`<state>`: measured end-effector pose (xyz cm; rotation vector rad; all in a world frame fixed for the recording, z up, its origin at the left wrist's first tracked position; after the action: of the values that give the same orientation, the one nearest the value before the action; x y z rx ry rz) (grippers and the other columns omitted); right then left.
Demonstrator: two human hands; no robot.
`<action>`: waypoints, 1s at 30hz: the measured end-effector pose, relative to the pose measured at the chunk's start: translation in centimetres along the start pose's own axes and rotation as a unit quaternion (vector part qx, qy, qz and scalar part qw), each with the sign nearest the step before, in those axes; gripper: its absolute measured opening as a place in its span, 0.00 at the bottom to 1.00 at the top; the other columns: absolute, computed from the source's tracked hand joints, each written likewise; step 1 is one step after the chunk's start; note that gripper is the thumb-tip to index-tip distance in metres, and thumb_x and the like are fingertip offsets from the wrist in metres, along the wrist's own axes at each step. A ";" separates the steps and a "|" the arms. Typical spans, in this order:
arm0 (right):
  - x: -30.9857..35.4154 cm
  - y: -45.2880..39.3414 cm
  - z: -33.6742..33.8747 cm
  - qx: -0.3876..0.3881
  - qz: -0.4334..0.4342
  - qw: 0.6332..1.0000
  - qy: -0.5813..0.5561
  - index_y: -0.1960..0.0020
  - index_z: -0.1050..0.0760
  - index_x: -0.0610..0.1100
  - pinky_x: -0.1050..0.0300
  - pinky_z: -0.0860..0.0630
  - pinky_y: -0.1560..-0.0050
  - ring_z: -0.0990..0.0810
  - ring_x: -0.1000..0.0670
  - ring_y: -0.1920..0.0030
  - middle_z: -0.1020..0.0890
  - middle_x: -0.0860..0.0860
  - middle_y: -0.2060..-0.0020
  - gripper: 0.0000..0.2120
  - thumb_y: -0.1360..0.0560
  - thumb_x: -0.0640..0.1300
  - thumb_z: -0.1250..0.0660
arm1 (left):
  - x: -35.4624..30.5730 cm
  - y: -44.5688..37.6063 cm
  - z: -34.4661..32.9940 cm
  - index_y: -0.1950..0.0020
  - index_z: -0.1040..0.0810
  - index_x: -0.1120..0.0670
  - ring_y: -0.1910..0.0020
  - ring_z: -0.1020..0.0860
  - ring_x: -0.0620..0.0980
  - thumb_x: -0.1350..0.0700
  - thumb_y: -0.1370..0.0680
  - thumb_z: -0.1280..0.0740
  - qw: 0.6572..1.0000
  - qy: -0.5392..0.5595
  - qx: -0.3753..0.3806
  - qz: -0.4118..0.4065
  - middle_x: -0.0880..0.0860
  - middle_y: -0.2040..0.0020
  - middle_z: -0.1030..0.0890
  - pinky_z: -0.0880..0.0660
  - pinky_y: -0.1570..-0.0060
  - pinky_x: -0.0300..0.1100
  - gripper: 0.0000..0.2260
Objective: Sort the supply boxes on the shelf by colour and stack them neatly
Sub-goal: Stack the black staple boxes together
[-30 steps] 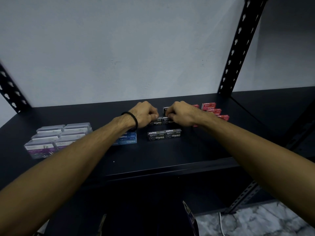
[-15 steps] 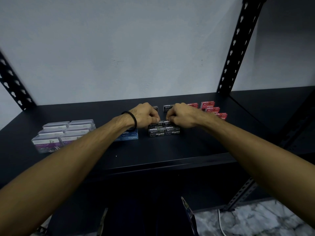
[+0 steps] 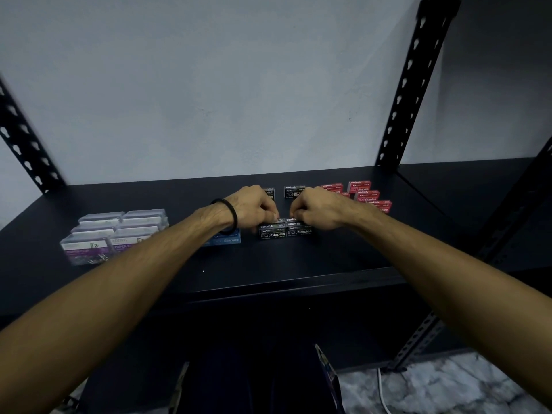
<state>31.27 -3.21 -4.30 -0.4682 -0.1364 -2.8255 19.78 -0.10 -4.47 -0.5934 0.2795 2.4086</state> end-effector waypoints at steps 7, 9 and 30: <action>-0.3 0.3 -0.1 0.021 -0.028 0.999 -0.018 0.47 0.18 0.47 0.63 0.29 0.59 0.22 0.59 0.56 0.18 0.57 0.57 0.14 0.23 0.40 0.42 | -0.1 0.5 0.1 0.57 0.17 0.50 0.73 0.21 0.43 0.46 0.22 0.35 1.000 -0.017 0.009 0.001 0.46 0.75 0.21 0.28 0.66 0.38 0.10; -0.2 0.6 -0.3 0.040 -0.035 0.998 -0.023 0.44 0.19 0.47 0.60 0.28 0.56 0.23 0.58 0.54 0.19 0.55 0.52 0.14 0.24 0.43 0.41 | 0.1 0.6 0.0 0.54 0.17 0.48 0.71 0.21 0.39 0.42 0.23 0.36 0.999 -0.031 0.011 0.004 0.46 0.73 0.20 0.28 0.66 0.38 0.13; 0.0 1.3 -0.8 0.041 -0.028 0.999 0.016 0.48 0.21 0.48 0.61 0.28 0.62 0.21 0.56 0.59 0.19 0.55 0.58 0.08 0.27 0.46 0.27 | -1.6 0.8 -0.5 0.47 0.18 0.50 0.59 0.23 0.44 0.47 0.29 0.26 0.988 -0.146 0.010 -0.046 0.46 0.57 0.19 0.25 0.57 0.41 0.14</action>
<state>31.39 -4.61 -5.03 -0.4082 -0.2623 -2.8669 20.56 -1.78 -4.06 -0.2339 0.1463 2.3610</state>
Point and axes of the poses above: each hand's wrist, its own y-axis away from the middle knuckle, its own z-axis out of the back of the hand, x = y × z, the point moved 8 cm from there along -y, towards the middle knuckle
